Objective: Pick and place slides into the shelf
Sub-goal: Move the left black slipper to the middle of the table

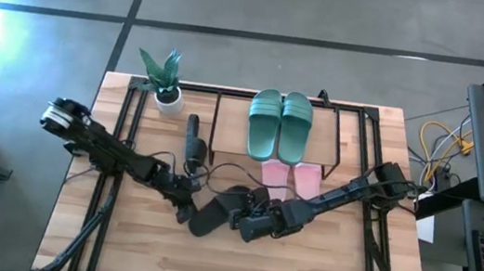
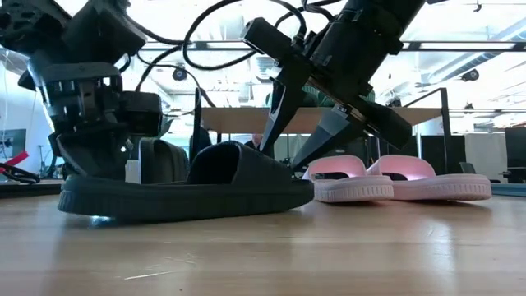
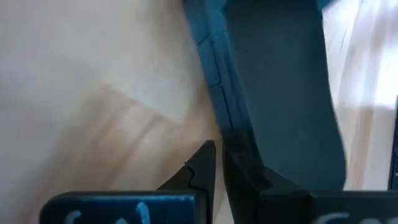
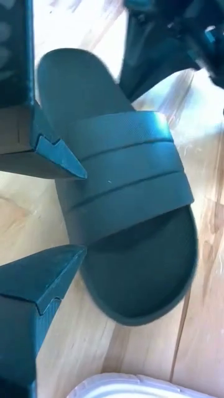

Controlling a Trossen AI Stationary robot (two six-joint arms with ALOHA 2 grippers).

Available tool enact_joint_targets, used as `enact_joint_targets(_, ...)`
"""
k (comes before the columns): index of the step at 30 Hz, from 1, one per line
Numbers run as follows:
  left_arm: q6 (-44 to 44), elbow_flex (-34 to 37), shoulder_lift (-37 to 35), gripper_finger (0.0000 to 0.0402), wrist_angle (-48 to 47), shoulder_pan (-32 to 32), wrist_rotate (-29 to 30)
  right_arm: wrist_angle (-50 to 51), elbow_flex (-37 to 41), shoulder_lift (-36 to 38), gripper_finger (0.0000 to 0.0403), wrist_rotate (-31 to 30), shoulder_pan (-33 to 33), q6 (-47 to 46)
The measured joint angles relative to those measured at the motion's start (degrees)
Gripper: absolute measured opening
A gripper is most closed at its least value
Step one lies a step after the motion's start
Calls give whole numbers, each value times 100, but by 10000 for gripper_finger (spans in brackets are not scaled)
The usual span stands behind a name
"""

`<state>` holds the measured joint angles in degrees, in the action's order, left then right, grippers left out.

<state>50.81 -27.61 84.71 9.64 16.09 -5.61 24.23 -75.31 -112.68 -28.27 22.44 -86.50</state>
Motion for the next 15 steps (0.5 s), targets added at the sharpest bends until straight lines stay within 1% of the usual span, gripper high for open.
enact_joint_targets(6,-28,-561,561,15,24,190,-64,21,0,0,173,-2,-7,73)
enact_joint_targets(11,-68,-1044,1013,15,43,204,-105,137,2,2,173,-24,-17,105)
enact_joint_targets(15,-66,-1296,1261,15,87,204,-115,260,-14,4,173,-30,-20,103)
